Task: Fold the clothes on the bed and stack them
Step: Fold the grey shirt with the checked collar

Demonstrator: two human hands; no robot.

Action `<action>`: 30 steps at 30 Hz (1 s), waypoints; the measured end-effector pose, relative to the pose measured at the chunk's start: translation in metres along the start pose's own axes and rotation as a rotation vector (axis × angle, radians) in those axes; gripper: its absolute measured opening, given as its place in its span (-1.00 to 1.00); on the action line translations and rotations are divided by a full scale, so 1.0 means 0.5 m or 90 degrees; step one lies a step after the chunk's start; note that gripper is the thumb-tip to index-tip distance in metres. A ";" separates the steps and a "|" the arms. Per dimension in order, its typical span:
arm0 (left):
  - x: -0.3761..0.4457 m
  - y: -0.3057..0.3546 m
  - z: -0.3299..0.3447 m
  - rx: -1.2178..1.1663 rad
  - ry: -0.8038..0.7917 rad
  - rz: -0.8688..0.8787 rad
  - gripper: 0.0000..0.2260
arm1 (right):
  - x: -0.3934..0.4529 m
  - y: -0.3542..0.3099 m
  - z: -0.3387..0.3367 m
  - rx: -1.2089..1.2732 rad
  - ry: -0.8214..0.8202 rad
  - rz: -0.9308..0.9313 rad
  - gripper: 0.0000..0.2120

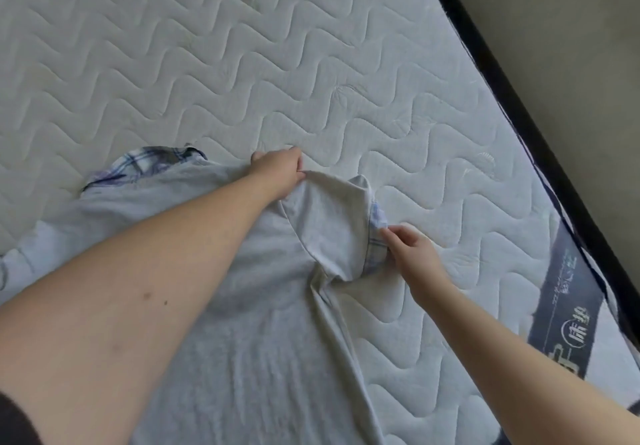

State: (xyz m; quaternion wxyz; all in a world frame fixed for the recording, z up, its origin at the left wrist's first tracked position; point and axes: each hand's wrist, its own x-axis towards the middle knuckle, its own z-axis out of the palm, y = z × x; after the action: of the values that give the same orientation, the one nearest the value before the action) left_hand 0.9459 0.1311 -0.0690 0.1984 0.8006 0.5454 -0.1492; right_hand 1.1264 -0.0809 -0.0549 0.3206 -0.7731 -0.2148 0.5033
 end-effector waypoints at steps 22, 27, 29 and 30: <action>0.006 0.052 0.002 -0.119 -0.042 0.039 -0.73 | 0.086 -0.046 0.011 0.208 -0.058 -0.005 -0.53; 0.021 0.107 0.009 -0.095 -0.043 0.082 -0.64 | 0.068 -0.002 -0.010 0.069 -0.075 -0.033 -0.80; 0.025 0.132 0.011 -0.087 -0.052 0.094 -0.61 | 0.060 0.006 -0.013 -0.021 -0.178 -0.063 -0.82; 0.027 0.145 0.012 -0.066 -0.060 0.099 -0.58 | 0.058 0.007 -0.011 -0.090 -0.231 -0.072 -0.79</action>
State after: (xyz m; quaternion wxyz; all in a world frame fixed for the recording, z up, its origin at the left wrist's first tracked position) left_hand 1.0183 0.1154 -0.0693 0.2764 0.8212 0.4785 -0.1423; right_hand 1.1430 -0.0660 -0.0746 0.2493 -0.6770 -0.3472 0.5992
